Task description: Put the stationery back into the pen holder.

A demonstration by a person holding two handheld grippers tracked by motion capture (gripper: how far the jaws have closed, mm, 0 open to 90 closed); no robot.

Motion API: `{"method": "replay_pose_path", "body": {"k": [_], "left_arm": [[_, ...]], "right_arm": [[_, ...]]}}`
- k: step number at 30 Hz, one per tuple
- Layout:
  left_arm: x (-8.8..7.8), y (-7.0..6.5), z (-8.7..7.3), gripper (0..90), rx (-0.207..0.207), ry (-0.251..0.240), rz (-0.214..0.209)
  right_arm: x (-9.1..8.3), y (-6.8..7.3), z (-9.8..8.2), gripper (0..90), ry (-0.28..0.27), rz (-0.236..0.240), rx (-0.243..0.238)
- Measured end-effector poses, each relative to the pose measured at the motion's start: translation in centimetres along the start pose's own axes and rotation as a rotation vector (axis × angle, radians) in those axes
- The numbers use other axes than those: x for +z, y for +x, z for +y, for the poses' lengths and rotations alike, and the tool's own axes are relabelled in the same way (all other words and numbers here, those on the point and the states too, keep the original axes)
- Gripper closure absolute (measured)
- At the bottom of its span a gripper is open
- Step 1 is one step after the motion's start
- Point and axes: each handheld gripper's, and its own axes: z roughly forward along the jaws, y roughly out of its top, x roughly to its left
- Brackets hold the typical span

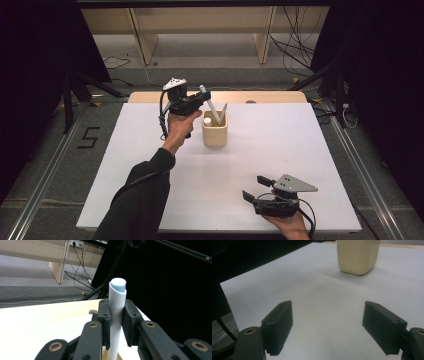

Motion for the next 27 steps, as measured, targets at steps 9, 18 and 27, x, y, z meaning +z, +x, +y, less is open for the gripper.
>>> {"method": "replay_pose_path", "body": {"k": [9, 18, 27], "left_arm": [[0.4, 0.1, -0.3, 77.8, 0.047, 0.018, 0.032], [0.8, 0.0, -0.8, 77.7, 0.069, 0.047, 0.035], [1.2, -0.3, -1.1, 77.5, 0.076, 0.068, 0.026]], "right_arm": [[-0.1, 0.0, 0.0, 24.1, -0.006, -0.002, -0.001], [0.0, 0.1, 0.0, 21.6, -0.004, -0.005, -0.003], [0.0, 0.1, 0.0, 21.1, 0.001, -0.004, -0.005]]}}
